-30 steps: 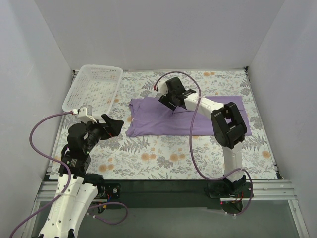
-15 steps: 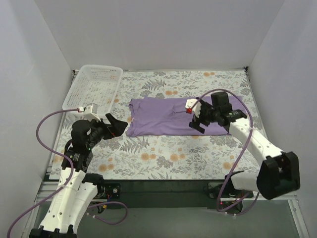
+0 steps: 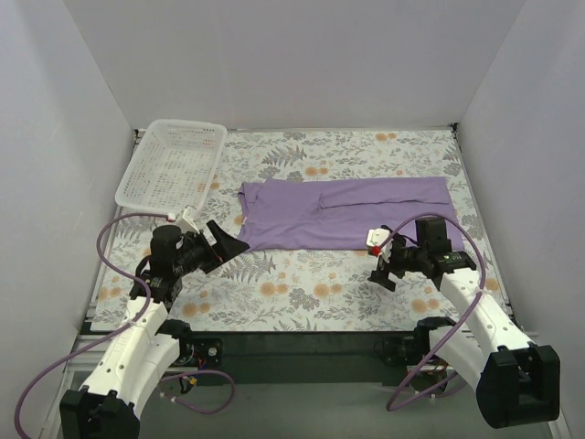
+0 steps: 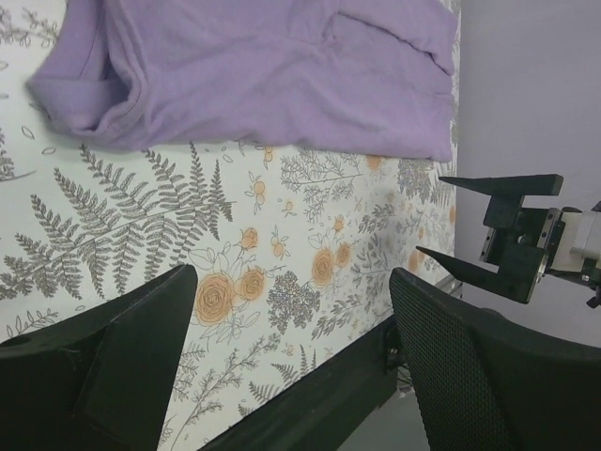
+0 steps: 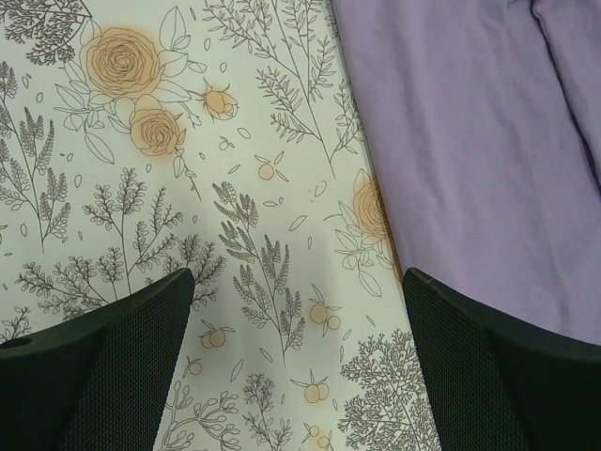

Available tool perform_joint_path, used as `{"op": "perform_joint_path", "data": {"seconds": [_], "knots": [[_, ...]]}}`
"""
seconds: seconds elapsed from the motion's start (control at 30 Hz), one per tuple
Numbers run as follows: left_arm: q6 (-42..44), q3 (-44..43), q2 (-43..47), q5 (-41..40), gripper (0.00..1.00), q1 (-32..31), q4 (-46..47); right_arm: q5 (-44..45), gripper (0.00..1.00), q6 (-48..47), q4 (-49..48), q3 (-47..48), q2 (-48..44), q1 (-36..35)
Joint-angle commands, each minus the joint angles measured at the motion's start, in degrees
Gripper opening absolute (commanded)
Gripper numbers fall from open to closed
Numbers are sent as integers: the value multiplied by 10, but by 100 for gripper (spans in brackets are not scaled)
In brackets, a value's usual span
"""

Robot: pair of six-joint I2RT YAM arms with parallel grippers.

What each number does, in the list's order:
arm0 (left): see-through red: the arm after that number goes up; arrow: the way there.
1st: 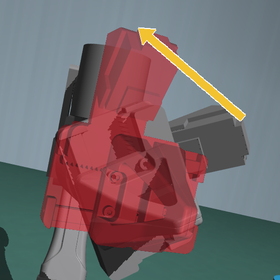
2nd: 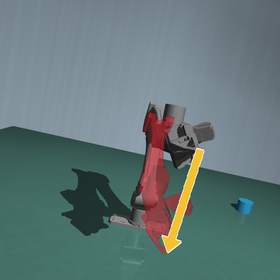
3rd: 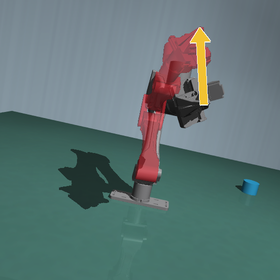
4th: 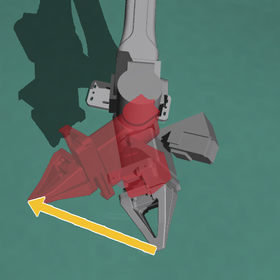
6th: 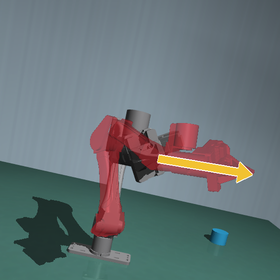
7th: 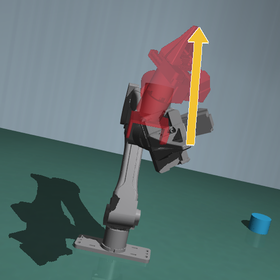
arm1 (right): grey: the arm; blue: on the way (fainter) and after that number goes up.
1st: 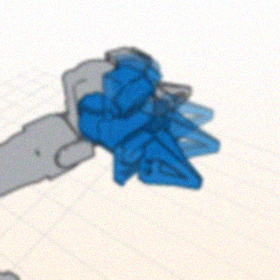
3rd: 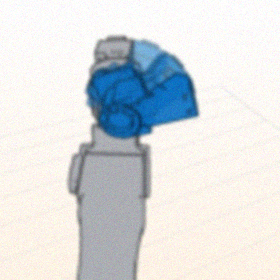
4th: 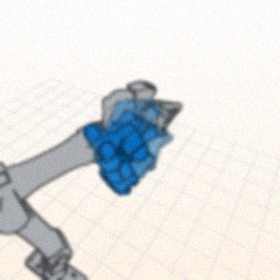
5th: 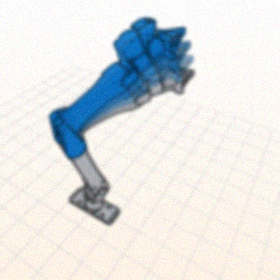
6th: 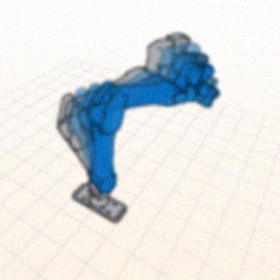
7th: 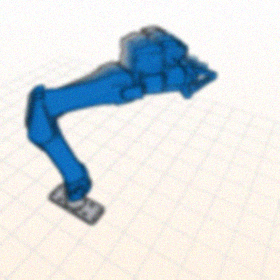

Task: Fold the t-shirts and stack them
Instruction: Fold the tshirt

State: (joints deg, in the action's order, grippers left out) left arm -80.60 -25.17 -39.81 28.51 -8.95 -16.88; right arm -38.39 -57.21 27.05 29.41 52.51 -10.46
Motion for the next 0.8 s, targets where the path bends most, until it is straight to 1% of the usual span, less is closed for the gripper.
{"op": "perform_joint_path", "data": {"seconds": [0.0, 0.13, 0.37, 0.5, 0.6, 0.77], "knots": [[-57, 27, 4, 11, 82, 1, 27, -32, 98, 5, -20, 0, -6, 19], [-71, 32, -4, -9, 81, -6, 37, -50, 98, 5, -18, -5, -8, 35], [-84, 25, -57, -59, 80, -40, 64, -54, 98, 6, -20, -8, -14, 46], [-94, 19, -85, -107, 79, -81, 79, -56, 98, 5, -19, -8, -16, 51], [-105, 16, -107, -149, 79, -131, 91, -58, 98, 5, -18, -9, -15, 55], [-128, 21, -141, -182, 76, -162, 111, -63, 98, 3, -19, -10, -15, 60]]}}
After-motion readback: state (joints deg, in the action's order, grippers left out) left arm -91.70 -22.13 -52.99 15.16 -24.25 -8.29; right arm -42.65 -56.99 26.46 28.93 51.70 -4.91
